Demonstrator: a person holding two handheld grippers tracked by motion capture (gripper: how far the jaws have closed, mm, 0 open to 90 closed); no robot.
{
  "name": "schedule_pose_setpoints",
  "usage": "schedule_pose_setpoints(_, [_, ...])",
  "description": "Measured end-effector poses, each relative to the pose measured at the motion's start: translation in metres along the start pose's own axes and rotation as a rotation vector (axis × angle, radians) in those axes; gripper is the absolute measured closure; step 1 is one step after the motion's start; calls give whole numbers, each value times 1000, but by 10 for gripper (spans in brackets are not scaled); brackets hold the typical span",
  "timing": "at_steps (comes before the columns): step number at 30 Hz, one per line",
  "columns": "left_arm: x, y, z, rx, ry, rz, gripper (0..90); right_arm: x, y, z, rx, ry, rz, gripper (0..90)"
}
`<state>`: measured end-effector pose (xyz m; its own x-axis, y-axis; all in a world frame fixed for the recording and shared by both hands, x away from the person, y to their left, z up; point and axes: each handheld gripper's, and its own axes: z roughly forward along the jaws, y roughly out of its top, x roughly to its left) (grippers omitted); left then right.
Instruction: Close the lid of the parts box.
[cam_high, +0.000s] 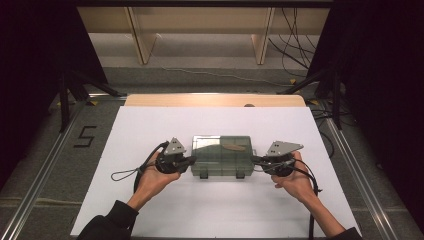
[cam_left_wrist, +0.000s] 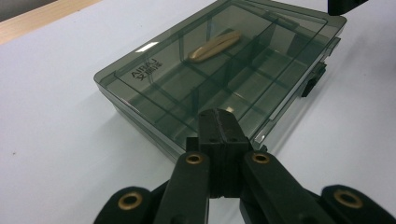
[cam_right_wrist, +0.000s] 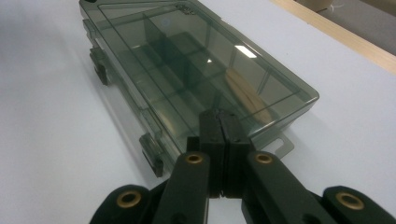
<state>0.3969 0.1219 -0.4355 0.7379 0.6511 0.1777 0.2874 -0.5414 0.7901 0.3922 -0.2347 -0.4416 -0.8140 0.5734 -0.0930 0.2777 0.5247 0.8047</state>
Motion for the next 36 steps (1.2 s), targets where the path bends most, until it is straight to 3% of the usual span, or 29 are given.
schedule_pose_setpoints(3, [-1, -1, 2, -1, -51, -6, 899, 1, 0, 1, 7, 3, 2, 900])
schedule_pose_setpoints(5, [-1, -2, 2, 7, -6, 1, 898, 1, -1, 2, 9, 6, -2, 900])
schedule_pose_setpoints(6, [-1, -2, 2, 9, -15, -2, 898, 1, -1, 2, 12, 7, -1, 900])
schedule_pose_setpoints(7, [-1, -3, 4, 1, -52, -6, 899, 1, -2, 2, 14, 7, -3, 900])
schedule_pose_setpoints(8, [-2, -3, 4, 4, -53, -6, 898, 1, -2, 3, 15, 5, -6, 900])
schedule_pose_setpoints(9, [-2, -3, 3, 10, -23, -3, 898, 1, -2, 3, 17, 6, -9, 900])
schedule_pose_setpoints(12, [-1, -4, 4, 14, -31, -3, 898, 1, -3, 4, 21, 8, -6, 900])
schedule_pose_setpoints(14, [-1, -4, 4, 13, -2, -1, 899, 1, -3, 4, 22, 10, -6, 900])
schedule_pose_setpoints(16, [-2, -5, 5, 11, -54, -6, 898, 1, -3, 5, 22, 12, -6, 900])
schedule_pose_setpoints(20, [-3, -6, 6, 15, -53, -5, 898, 1, -3, 6, 34, 18, -7, 900])
schedule_pose_setpoints(22, [-2, -6, 4, 23, 0, 3, 898, 1, -4, 7, 35, 21, -7, 900])
schedule_pose_setpoints(28, [-2, -7, 5, 22, 0, 3, 898, 1, -4, 8, 38, 22, -9, 900])
schedule_pose_setpoints(31, [-3, -8, 7, 21, -53, -6, 899, 1, -5, 9, 41, 26, -11, 900])
schedule_pose_setpoints(33, [-3, -8, 7, 23, -52, -5, 898, 1, -5, 9, 44, 30, -11, 900])
schedule_pose_setpoints(36, [-3, -8, 6, 28, -15, 1, 898, 1, -6, 9, 46, 32, -11, 900])
